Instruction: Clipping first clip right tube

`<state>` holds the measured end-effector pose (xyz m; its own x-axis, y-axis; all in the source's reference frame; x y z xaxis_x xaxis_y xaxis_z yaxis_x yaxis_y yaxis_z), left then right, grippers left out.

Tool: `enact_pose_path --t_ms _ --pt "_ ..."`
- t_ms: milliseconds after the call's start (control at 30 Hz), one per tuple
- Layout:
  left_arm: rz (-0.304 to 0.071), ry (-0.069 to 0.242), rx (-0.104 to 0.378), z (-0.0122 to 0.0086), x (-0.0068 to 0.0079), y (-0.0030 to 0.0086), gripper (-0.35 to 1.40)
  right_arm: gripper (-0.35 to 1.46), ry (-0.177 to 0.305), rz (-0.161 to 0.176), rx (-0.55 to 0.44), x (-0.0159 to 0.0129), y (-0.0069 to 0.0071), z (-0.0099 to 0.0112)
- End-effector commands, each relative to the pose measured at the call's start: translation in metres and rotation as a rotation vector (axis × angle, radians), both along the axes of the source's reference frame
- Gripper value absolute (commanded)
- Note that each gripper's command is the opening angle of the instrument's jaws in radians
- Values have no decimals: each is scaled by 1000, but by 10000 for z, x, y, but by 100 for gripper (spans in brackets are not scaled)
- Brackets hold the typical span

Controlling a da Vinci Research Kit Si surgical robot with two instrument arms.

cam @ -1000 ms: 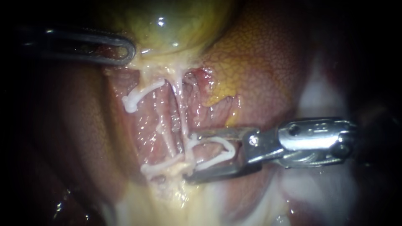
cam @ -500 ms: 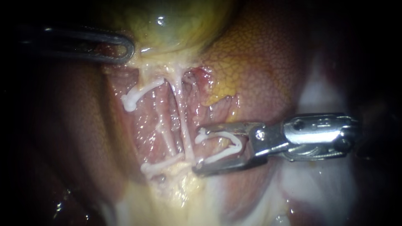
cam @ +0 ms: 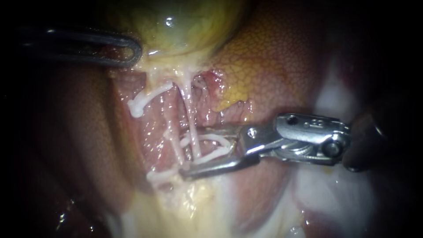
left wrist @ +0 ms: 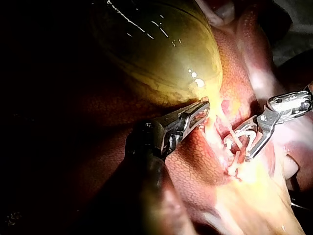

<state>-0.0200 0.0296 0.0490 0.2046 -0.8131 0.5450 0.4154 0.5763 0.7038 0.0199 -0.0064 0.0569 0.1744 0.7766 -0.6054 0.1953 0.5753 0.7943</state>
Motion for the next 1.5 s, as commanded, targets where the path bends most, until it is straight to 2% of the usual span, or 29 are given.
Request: enact_pose_path --t_ms 33,267,400,533,667,767,900,967,1500 --pt "0 0 0 0 0 0 -35 48 30 -6 21 1 1 0" --pt "0 0 0 0 0 0 -35 44 133 -73 54 -2 -3 -5" --pt "0 0 0 0 0 0 -35 41 150 -92 55 -3 -6 -8" --pt "0 0 0 0 0 0 -35 37 153 -96 55 -2 -7 -9" --pt "0 0 0 0 0 0 -35 23 152 -95 55 -2 -5 -7" --pt "0 0 0 0 0 0 -35 4 145 -84 54 -3 -3 -5" --pt "0 0 0 0 0 0 -35 -17 140 -86 65 -3 -1 -3" --pt "0 0 0 0 0 0 -35 -35 130 -91 92 -4 0 -2" --pt "0 0 0 0 0 0 -35 -35 125 -87 96 -2 1 1"
